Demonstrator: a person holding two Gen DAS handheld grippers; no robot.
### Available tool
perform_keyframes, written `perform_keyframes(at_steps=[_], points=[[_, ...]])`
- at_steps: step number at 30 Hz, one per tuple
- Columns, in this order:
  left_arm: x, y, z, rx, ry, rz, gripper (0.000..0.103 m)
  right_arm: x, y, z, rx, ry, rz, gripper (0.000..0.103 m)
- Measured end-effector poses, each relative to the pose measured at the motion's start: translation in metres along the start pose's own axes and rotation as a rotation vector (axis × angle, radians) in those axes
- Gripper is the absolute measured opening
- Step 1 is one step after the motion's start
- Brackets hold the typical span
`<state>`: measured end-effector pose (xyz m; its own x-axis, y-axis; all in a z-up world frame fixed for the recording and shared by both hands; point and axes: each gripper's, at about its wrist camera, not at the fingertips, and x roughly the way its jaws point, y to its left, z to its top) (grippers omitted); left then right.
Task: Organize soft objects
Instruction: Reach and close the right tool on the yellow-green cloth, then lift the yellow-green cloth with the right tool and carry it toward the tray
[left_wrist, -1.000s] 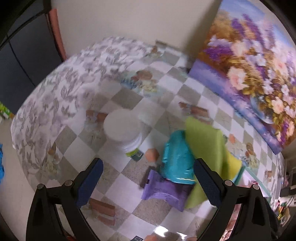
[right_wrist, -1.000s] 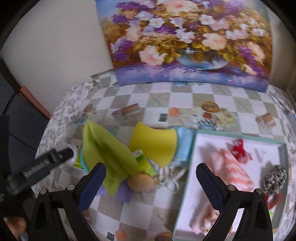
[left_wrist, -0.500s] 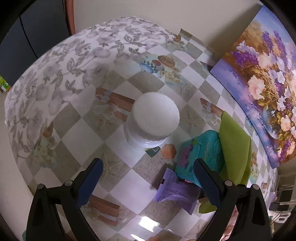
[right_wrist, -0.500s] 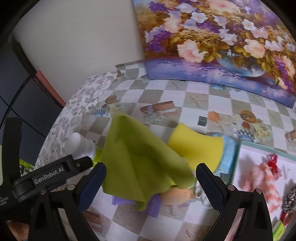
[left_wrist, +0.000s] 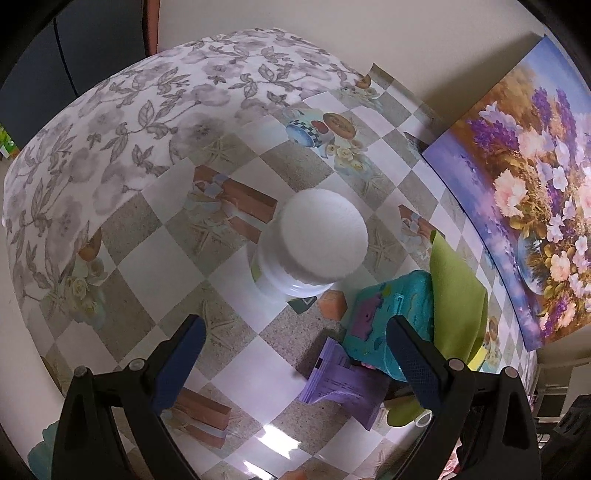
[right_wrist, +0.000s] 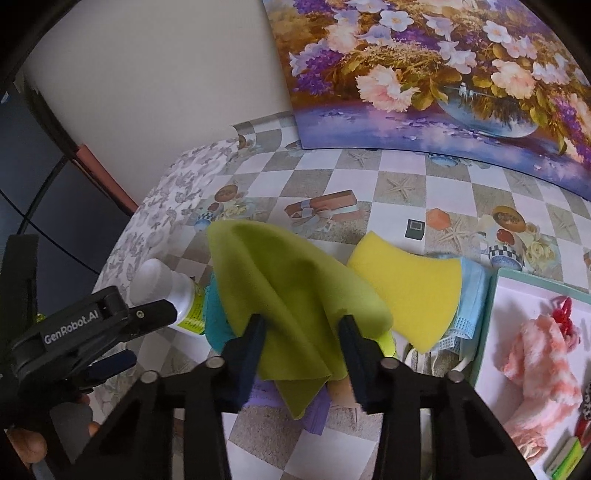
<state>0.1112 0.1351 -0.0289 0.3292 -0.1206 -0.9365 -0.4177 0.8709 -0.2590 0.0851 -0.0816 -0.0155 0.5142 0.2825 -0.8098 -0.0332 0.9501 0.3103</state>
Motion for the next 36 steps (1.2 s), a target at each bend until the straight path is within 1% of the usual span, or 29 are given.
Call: perform_keyframes(at_steps=[4, 5, 8, 14, 24, 28, 36], points=[[-0.001, -0.001, -0.001, 0.000, 0.006, -0.016, 0.098, -0.002, -0.002, -0.002, 0.011, 0.001, 0.016, 0.023], [-0.001, -0.001, -0.001, 0.000, 0.007, -0.018, 0.098, -0.002, -0.003, -0.002, 0.013, 0.002, 0.019, 0.014], [-0.001, -0.002, -0.002, 0.001, 0.009, -0.024, 0.098, -0.003, -0.005, -0.003, 0.022, 0.004, 0.033, 0.008], [-0.003, -0.003, -0.003, 0.007, 0.006, -0.031, 0.098, -0.010, -0.012, -0.003, 0.041, -0.008, 0.043, 0.006], [-0.006, -0.011, -0.010, 0.045, 0.013, -0.043, 0.098, -0.039, -0.023, -0.006, 0.053, -0.063, 0.034, 0.004], [-0.006, -0.017, -0.017, 0.077, 0.021, -0.042, 0.098, -0.054, -0.030, -0.009, 0.068, -0.088, 0.038, 0.004], [-0.006, -0.028, -0.029, 0.133, 0.032, -0.042, 0.098, -0.095, -0.042, -0.014, 0.095, -0.168, 0.048, 0.004]])
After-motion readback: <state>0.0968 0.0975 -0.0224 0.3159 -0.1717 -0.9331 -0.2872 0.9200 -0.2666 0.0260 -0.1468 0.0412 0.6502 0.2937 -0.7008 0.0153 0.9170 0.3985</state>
